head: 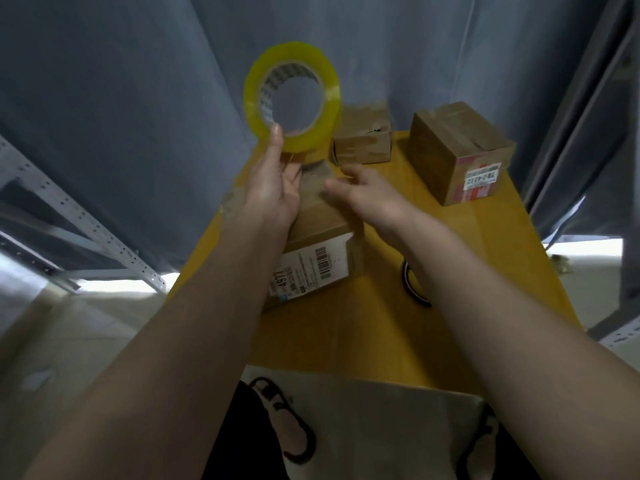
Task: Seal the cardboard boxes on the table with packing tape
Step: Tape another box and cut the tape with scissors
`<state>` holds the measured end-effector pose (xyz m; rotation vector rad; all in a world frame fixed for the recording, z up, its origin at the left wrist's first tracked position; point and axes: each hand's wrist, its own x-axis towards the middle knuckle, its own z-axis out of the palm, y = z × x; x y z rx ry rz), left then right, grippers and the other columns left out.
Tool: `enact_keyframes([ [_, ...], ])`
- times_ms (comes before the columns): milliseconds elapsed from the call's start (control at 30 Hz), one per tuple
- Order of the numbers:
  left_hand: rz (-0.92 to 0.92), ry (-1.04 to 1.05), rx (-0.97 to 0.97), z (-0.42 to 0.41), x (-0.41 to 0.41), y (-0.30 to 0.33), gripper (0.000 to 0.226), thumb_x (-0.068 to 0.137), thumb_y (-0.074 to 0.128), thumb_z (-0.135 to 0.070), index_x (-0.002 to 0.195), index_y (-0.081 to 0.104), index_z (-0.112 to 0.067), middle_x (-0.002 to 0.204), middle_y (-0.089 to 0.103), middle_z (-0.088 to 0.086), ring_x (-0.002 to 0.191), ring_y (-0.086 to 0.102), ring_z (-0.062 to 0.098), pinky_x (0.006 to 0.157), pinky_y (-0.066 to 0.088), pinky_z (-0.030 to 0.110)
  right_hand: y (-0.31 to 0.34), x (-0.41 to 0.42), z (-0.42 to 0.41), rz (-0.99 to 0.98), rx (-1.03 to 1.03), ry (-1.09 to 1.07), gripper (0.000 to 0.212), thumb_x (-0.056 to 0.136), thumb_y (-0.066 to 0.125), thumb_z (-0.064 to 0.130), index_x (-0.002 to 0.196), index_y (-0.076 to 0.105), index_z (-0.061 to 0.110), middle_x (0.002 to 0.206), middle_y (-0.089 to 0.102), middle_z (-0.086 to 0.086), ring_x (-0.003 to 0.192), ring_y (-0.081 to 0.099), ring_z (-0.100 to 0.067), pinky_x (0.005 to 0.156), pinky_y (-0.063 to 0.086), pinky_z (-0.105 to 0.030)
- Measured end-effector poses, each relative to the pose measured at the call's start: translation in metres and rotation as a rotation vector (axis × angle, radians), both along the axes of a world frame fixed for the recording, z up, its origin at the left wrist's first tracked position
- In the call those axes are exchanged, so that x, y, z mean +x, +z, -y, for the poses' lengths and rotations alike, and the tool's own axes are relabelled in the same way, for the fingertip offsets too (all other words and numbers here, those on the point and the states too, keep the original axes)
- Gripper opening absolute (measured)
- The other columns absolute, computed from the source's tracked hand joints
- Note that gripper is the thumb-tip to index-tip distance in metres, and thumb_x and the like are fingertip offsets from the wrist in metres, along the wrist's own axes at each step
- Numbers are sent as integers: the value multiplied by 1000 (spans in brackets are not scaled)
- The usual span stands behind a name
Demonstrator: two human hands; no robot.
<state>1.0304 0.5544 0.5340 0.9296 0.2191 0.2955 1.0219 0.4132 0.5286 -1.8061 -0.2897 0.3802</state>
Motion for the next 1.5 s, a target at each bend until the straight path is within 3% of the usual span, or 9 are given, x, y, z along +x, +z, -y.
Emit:
enact_keyframes([
  [267,-34,-24,-38,-4,6,-6,37,95,58,-30,125,56,-10,124,65,10,112,64,21,109,41,36,-15,4,-8,79,-105,38,36,103,43,26,129,57,7,120,65,-12,109,62,-26,97,49,-43],
  [500,-24,-31,-52,-1,0,-4,47,96,58,-28,137,49,-7,130,62,12,115,62,23,110,40,37,-15,-2,-12,19,-315,-50,57,102,32,45,107,61,-4,109,65,-20,101,62,-35,95,48,-48],
  [700,-35,39,-36,0,-18,13,44,94,61,-25,131,54,-4,124,65,14,113,64,24,106,44,40,-9,-8,-8,-34,-474,-73,60,97,28,62,90,54,9,101,57,-15,84,56,-30,85,47,-40],
  [867,-20,246,160,-27,-53,28,16,93,64,-27,100,68,-12,108,72,8,100,69,19,99,51,39,-13,-19,3,-137,-396,-115,87,84,33,78,133,50,9,134,53,-16,114,54,-38,90,49,-49],
  [1033,-40,453,256,-40,-80,23,11,92,65,-26,92,68,-15,91,72,-1,90,69,13,94,53,32,-30,-29,10,-174,-134,11,101,72,71,62,150,25,17,145,47,-2,124,48,-22,92,43,-37],
  [1167,-89,431,212,-40,-77,14,16,91,66,-31,95,69,-15,96,73,0,96,69,15,97,52,34,-35,-36,7,-22,-145,90,129,61,87,39,154,-2,26,147,43,2,134,42,-20,107,34,-32],
  [1300,-61,302,187,-44,-58,14,31,93,63,-30,113,67,-7,114,71,7,107,66,19,103,48,37,-30,-47,-9,226,-418,-24,135,63,86,43,148,-19,37,153,30,-6,136,37,-29,108,35,-46],
  [1433,9,188,143,-51,-39,15,16,95,60,-29,97,67,-15,109,72,4,104,68,16,101,49,33,-33,-48,-30,885,-812,61,108,73,74,54,153,6,26,162,0,-4,148,0,-31,118,12,-52],
  [1500,46,177,149,-57,-33,16,16,96,59,-29,97,67,-15,106,73,2,101,69,14,98,50,30,-32,-37,-37,903,-801,201,92,79,71,47,151,18,29,162,6,1,149,-4,-24,120,6,-53],
])
